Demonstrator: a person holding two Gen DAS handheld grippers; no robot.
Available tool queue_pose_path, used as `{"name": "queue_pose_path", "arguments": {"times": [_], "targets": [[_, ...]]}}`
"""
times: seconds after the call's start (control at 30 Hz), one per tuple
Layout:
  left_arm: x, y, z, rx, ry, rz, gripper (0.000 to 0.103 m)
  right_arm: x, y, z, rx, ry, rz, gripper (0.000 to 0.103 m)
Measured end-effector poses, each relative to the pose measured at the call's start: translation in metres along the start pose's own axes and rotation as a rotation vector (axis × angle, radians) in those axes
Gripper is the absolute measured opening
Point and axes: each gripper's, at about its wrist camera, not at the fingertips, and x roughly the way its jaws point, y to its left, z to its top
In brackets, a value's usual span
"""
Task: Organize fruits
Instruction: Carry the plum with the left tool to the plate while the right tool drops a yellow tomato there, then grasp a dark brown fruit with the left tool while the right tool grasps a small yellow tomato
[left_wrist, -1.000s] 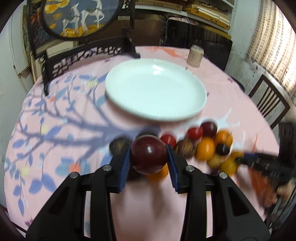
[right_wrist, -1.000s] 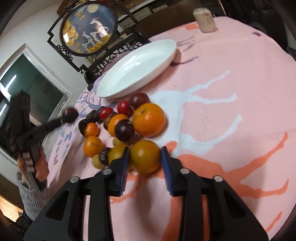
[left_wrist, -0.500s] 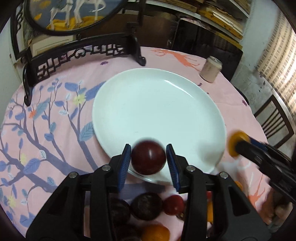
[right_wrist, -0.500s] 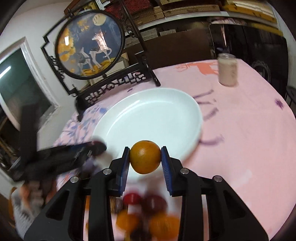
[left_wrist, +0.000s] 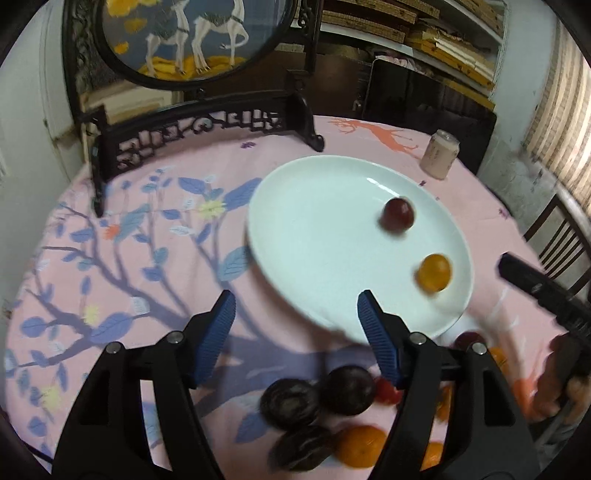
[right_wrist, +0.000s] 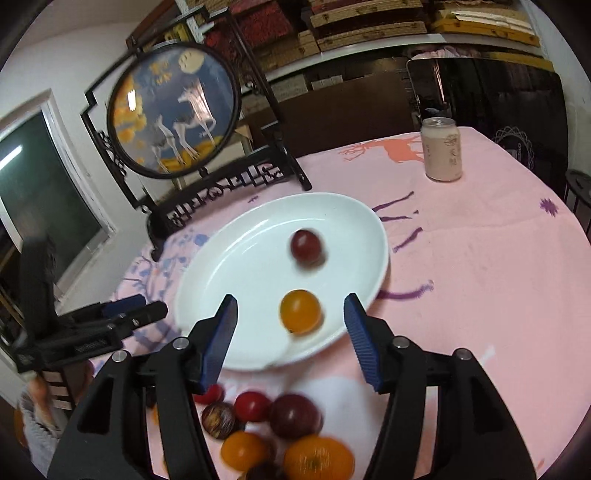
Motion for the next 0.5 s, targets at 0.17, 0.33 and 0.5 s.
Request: {"name": "queue_pose_path", "arguments": {"times": [0.17,0.33,0.5], "targets": [[-0.015,0.012,-0.044,0.005,0.043,0.008,0.076,-0.029,-0.006,-0.021,0.033,-0.027,-0.006,0.064],[-0.036,0.008,-0.084,0.014,0.049,-0.036,0.080,-0.050,-0.013,-0.041,0.078,-0.038,0.021,0.066],[-0.032,-0.007,-0.091,0.080,0.038,0.014,0.082,-0.055,-0.011,-0.054,0.071,-0.029,0.003,0.066]]}}
